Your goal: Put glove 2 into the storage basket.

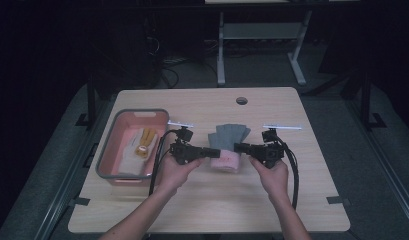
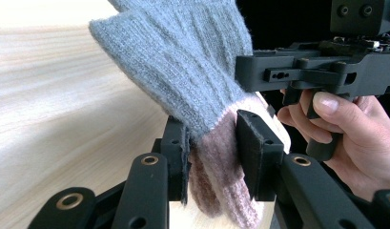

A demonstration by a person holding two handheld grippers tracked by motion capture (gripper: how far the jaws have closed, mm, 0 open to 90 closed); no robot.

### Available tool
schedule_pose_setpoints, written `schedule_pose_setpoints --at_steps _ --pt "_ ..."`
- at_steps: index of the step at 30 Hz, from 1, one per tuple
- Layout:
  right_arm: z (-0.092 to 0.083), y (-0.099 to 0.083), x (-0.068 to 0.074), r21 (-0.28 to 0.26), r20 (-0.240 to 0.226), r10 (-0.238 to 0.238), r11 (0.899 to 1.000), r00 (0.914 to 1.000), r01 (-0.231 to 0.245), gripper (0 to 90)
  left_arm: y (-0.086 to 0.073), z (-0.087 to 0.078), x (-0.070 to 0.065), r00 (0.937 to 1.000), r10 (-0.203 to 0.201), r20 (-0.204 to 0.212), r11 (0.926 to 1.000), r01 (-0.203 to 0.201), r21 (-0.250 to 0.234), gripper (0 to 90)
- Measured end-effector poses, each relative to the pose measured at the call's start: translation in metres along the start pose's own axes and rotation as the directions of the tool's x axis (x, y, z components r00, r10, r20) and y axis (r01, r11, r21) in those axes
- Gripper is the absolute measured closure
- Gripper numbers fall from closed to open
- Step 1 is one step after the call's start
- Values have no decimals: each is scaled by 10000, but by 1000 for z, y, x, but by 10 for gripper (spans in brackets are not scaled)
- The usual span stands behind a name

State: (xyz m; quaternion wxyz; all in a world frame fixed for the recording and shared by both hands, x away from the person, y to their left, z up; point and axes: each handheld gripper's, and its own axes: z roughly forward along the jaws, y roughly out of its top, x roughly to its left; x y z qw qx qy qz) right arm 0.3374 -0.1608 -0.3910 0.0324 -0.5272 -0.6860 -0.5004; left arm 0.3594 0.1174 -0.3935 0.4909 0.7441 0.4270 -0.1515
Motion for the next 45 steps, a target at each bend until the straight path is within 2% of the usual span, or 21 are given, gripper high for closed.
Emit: schedule_pose_setpoints --at_steps 5,12,16,26,45 --pt "6 3 5 80 -105 43 10000 9999 -42 774 0 -8 2 10000 -21 -67 10000 20 -50 658" --pt "13 9 13 154 -200 -263 9995 9995 267 775 0 -19 3 9999 3 -139 9998 -6 -176 658" --pt "16 12 18 240 -259 -212 9995 9994 218 775 0 -25 4 9998 -15 -193 9997 10 -236 658" --pt "25 20 30 391 -298 -424 9983 9987 436 775 1 -40 9 9997 -42 -227 9993 34 -371 659" --pt "41 28 46 655 -475 -704 9951 9964 734 774 -2 -60 15 9993 -106 -346 9985 87 -548 659"
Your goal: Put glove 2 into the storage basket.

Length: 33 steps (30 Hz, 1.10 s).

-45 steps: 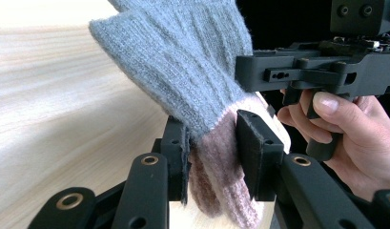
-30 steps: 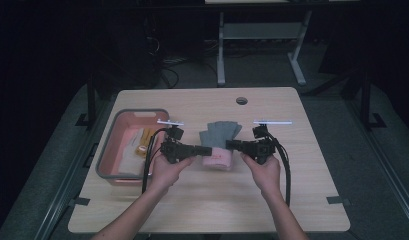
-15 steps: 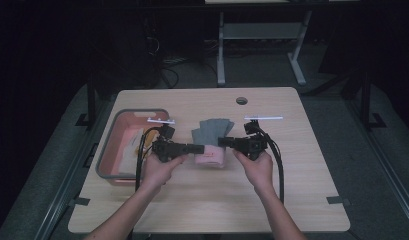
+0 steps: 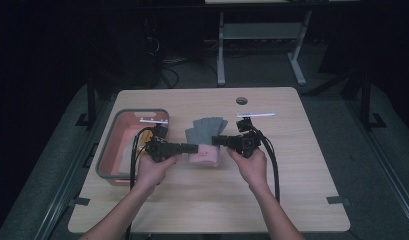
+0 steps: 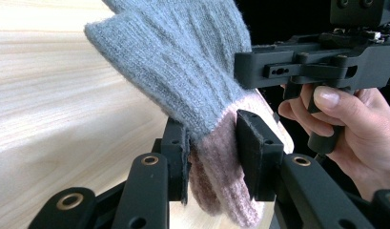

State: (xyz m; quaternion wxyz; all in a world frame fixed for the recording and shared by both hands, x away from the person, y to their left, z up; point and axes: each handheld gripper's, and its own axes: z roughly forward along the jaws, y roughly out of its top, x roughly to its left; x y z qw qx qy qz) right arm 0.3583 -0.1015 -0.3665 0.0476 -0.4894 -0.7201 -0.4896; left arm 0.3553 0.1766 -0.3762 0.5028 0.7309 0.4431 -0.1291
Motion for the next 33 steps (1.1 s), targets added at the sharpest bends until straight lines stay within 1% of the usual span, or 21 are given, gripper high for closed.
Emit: schedule_pose_setpoints --at_steps 1,3,7,10,11,13,15,19,22,24,27,28,33 --pt "1 1 1 -30 -5 -39 10000 10000 39 775 0 -1 0 10000 -60 12 10000 60 -39 659" --pt "2 1 2 46 -36 13 10000 10000 -13 775 0 -3 0 10000 -56 -1 10000 56 -52 659" --pt "5 3 5 60 -67 -52 10000 10000 52 774 0 -7 1 9999 -82 -63 9999 81 -101 659" --pt "7 5 6 107 -73 -93 9999 9999 94 775 0 -9 2 10000 -78 -45 9999 77 -108 659" --pt "7 5 7 124 -94 -85 9999 9999 87 774 1 -10 3 10000 -21 -66 9999 21 -113 659" --pt "9 7 9 171 -74 -99 9998 9999 101 774 1 -12 4 10000 -58 -73 9999 56 -149 659" --pt "11 8 10 160 -110 -191 9997 9998 193 775 1 -14 4 9998 -193 -107 9997 191 -178 659" --pt "14 12 13 198 -161 -232 9995 9996 235 775 1 -19 5 9997 -196 -140 9996 193 -224 659" --pt "16 13 15 268 -155 -264 9993 9995 268 774 1 -22 7 9998 -62 -163 9997 58 -242 660" --pt "18 15 17 272 -180 -277 9992 9995 281 775 1 -24 8 9998 -90 -159 9996 86 -280 660" --pt "20 17 19 274 -176 -433 9987 9989 438 774 1 -27 9 9998 -92 -179 9995 87 -317 659" --pt "20 17 20 290 -200 -404 9987 9990 409 774 1 -28 9 9997 -165 -186 9992 158 -361 660" --pt "24 21 24 317 -257 -512 9981 9984 520 775 2 -34 11 9997 -167 -191 9990 159 -410 659"
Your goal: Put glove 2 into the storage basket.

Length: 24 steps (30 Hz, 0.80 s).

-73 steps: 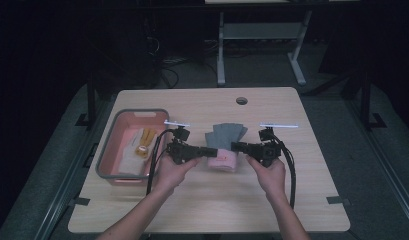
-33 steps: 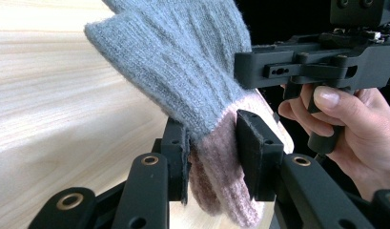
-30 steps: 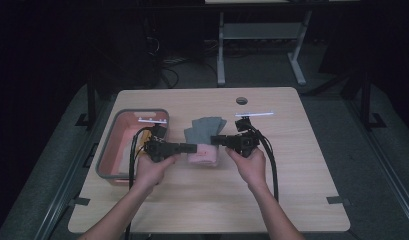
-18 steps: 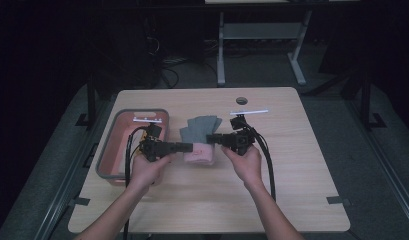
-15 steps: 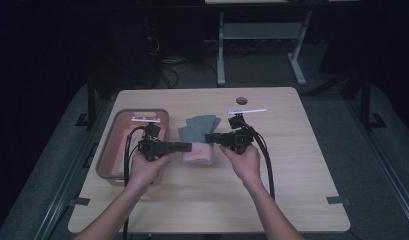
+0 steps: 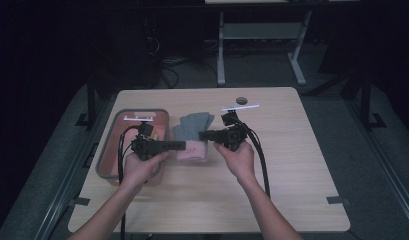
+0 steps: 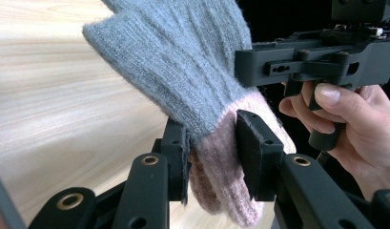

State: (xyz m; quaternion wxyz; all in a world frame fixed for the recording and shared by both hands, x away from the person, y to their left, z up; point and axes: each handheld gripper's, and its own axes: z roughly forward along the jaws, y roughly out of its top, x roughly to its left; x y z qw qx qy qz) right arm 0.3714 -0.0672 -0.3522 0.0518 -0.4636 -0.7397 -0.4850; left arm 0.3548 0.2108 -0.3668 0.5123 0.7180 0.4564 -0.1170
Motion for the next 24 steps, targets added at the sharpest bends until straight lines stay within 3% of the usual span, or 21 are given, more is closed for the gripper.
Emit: schedule_pose_setpoints --at_steps 24 --pt "20 14 17 224 -158 -198 9995 9997 201 774 1 -25 10 9996 -166 -231 9997 161 -210 660"
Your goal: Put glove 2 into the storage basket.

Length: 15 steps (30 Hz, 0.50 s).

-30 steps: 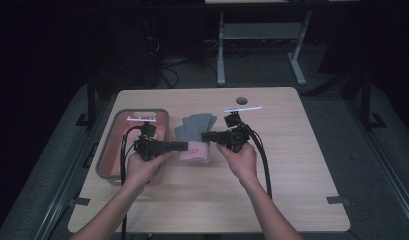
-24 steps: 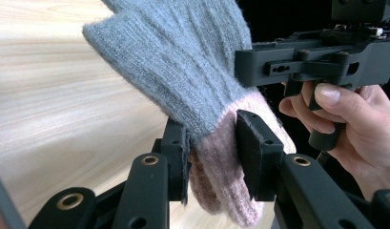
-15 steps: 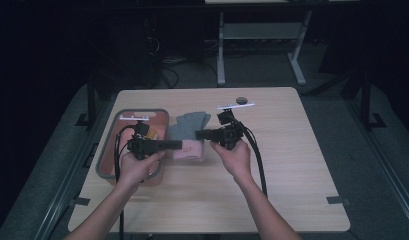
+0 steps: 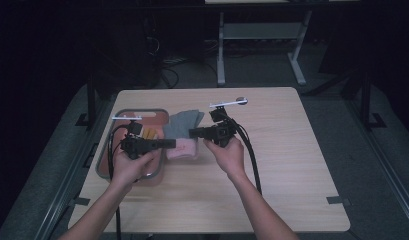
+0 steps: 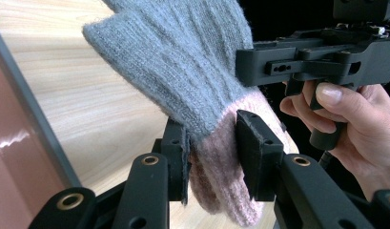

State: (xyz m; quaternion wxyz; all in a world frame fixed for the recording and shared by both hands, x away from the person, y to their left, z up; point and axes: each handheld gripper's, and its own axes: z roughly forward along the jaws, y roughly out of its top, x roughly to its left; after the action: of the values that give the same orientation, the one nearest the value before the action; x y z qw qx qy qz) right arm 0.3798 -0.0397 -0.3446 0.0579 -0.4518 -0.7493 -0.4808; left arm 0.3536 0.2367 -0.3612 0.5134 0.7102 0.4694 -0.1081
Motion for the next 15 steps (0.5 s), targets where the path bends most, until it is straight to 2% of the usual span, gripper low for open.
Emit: schedule_pose_setpoints --at_steps 15 --pt "17 9 12 114 -140 -260 9996 9996 262 774 0 -19 8 9998 -115 -178 9998 112 -193 660"
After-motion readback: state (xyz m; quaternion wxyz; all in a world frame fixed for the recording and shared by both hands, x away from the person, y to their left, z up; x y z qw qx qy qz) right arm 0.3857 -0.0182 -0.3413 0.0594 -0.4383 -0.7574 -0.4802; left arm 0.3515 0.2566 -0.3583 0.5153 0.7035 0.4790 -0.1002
